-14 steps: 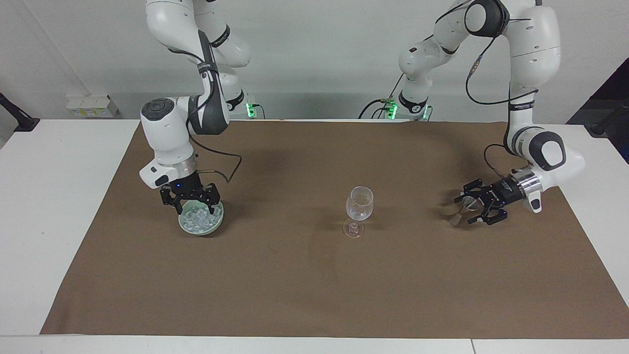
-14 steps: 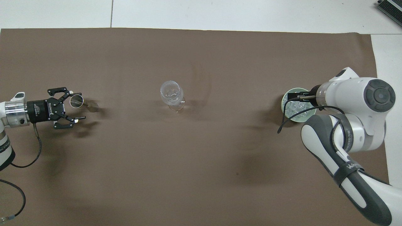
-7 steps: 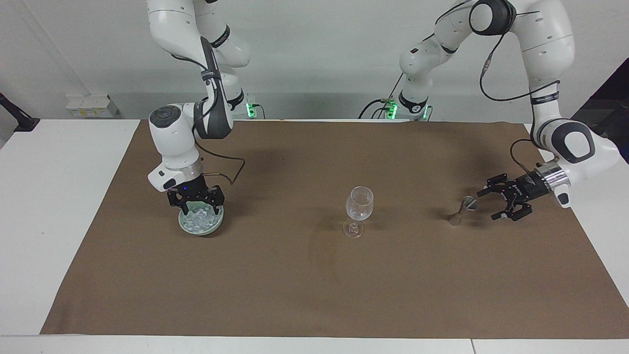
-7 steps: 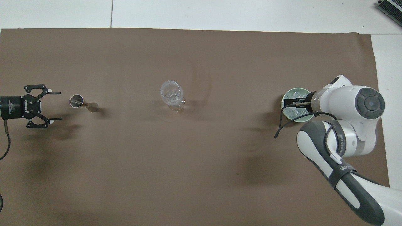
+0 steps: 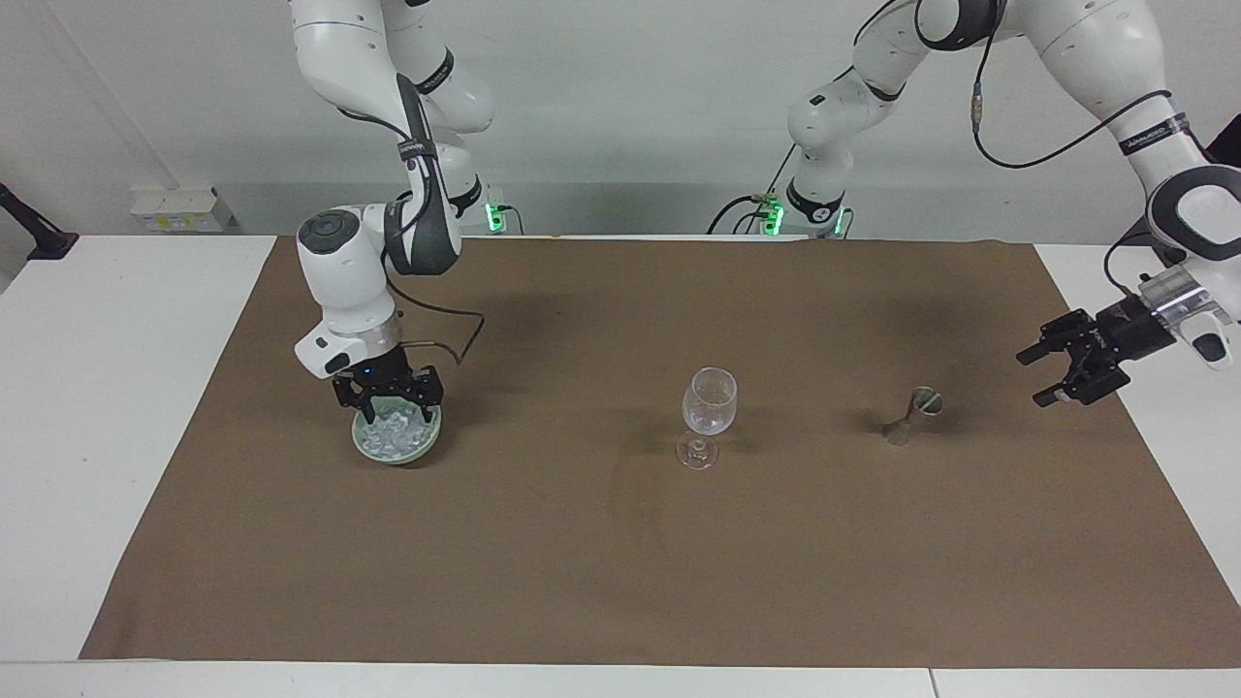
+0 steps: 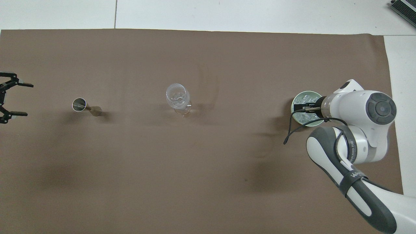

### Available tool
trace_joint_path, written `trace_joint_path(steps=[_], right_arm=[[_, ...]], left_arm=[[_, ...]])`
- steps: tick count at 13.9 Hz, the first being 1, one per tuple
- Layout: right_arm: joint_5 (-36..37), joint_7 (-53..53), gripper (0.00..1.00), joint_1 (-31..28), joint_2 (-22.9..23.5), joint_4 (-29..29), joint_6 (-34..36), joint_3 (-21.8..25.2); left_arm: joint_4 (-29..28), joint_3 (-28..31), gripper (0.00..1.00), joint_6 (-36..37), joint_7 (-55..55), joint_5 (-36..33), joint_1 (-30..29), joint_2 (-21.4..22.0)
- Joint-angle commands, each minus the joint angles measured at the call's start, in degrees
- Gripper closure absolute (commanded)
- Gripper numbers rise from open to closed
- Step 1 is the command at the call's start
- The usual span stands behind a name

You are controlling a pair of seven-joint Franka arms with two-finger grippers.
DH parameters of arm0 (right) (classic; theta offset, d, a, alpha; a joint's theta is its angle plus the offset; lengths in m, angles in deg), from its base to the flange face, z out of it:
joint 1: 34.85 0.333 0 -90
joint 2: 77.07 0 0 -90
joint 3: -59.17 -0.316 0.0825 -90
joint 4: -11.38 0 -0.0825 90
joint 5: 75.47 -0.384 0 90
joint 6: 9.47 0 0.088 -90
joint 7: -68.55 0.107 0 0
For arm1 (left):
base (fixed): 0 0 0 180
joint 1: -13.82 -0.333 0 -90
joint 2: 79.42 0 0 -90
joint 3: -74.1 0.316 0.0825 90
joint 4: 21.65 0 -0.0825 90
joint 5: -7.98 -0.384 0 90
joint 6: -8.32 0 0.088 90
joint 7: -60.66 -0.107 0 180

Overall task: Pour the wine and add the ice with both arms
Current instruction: 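Open and withdraw the left gripper while the right gripper grasps ice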

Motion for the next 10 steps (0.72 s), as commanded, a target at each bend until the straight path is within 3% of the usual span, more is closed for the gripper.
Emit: trace_joint_path(steps=[1,5,10], right_arm=[[2.1,1.2,0.16,-0.7,-0.9,-1.5,-2.5,-0.2],[2.7,1.2,0.19,-0.8,-0.7,-1.5,-4.0,-0.2],[2.6,1.3,0.21,-0.9,-1.0,-2.8,-4.0,-0.2]], left_arm=[[1.1,0.6,0.00,0.6,-7.0,-6.3,2.9,2.5],[1.5,0.6,0.00,0.3,-17.5,-11.4,5.7,4.4],[3.7,0.4,0.00,1.5,-21.9,-16.9,10.7,7.9]])
